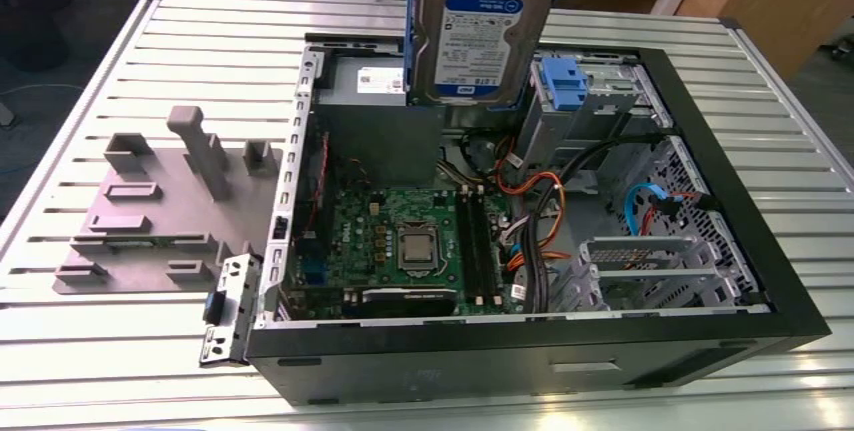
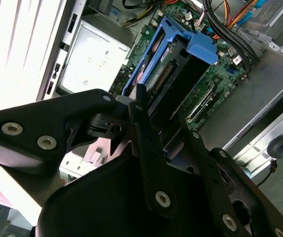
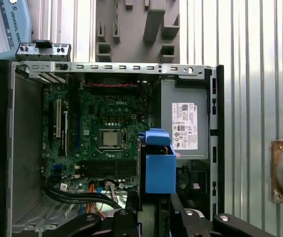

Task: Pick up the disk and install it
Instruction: 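Pick up the disk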

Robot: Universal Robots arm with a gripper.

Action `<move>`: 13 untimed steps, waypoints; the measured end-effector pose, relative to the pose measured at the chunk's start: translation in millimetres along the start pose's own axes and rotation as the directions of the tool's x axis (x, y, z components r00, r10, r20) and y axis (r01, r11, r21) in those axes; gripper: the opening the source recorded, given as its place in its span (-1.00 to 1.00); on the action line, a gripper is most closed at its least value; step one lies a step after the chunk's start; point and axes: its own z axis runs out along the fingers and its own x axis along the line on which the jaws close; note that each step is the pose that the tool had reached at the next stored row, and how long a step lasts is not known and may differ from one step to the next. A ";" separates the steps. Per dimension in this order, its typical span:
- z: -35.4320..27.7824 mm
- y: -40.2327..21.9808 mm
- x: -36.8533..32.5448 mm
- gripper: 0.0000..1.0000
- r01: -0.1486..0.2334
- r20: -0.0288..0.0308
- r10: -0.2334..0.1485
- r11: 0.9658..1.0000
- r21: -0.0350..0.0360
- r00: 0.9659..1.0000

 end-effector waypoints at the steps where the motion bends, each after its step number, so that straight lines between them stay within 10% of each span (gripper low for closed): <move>1: -0.1 -0.1 2.2 -0.30 0.000 0.000 0.000 1.000 0.000 1.000; 13: -1.2 -0.7 22.3 -0.30 0.000 0.000 0.000 1.000 0.000 1.000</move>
